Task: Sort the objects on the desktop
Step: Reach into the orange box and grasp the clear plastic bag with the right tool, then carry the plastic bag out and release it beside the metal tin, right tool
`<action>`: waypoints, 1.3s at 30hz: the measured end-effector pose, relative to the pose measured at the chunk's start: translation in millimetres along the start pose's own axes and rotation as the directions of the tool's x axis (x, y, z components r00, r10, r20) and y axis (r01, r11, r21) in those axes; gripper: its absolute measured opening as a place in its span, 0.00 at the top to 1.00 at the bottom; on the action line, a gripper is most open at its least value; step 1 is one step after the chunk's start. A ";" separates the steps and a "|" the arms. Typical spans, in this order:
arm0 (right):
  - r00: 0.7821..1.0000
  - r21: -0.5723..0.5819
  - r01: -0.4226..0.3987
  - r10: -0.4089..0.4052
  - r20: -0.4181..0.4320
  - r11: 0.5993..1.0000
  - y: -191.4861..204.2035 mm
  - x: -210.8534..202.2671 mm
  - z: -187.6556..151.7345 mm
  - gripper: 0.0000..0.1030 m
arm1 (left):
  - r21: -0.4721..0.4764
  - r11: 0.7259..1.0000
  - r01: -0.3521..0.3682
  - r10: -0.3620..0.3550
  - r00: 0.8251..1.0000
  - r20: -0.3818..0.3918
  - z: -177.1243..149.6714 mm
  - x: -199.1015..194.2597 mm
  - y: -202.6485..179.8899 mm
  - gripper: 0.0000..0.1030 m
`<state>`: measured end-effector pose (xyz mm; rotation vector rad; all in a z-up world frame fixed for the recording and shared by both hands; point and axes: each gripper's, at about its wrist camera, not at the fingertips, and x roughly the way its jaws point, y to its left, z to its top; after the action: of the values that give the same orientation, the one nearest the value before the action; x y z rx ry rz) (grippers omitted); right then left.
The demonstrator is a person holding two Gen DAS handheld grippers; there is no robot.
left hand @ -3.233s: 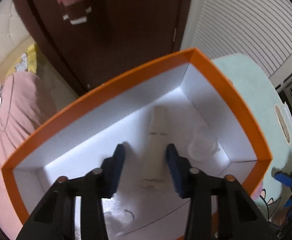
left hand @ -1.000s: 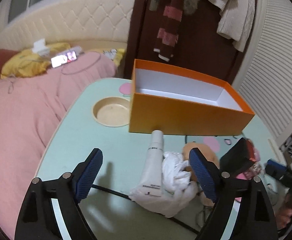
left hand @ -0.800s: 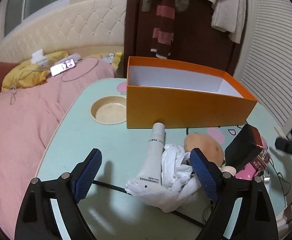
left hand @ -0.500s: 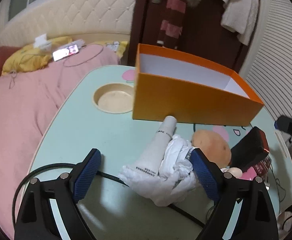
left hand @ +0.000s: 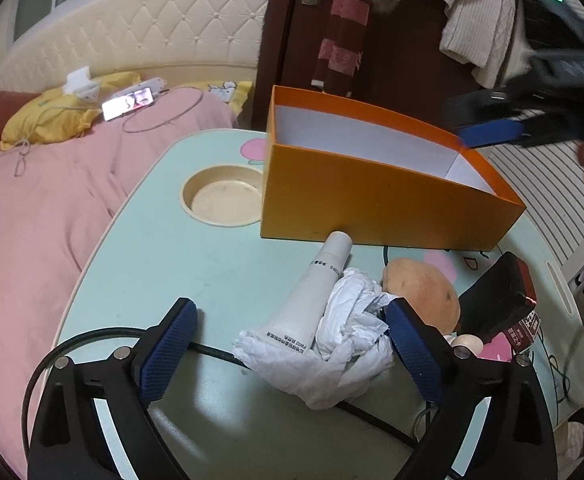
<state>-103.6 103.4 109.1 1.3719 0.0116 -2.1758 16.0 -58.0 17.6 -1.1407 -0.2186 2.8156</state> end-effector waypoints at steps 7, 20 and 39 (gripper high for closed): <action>0.930 0.115 -0.167 0.195 -0.310 0.979 -0.6 77.3 31.5 0.44 | -0.002 1.000 0.006 -0.006 1.000 -0.002 0.6 0.7 -0.7 0.06; 0.873 0.135 -0.138 0.185 -0.450 0.981 -1.7 125.7 37.9 0.63 | -0.013 1.000 0.003 -0.004 1.000 -0.011 10.6 8.4 -0.9 0.05; 0.982 0.097 -0.181 0.185 -0.036 0.979 -9.2 7.2 22.0 0.67 | -0.011 1.000 -0.002 0.001 1.000 -0.006 10.9 14.2 -4.4 0.05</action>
<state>-128.3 101.4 111.1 1.4138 -0.1949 -2.0143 -1.7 -52.7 16.4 -1.1523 -0.2334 2.8153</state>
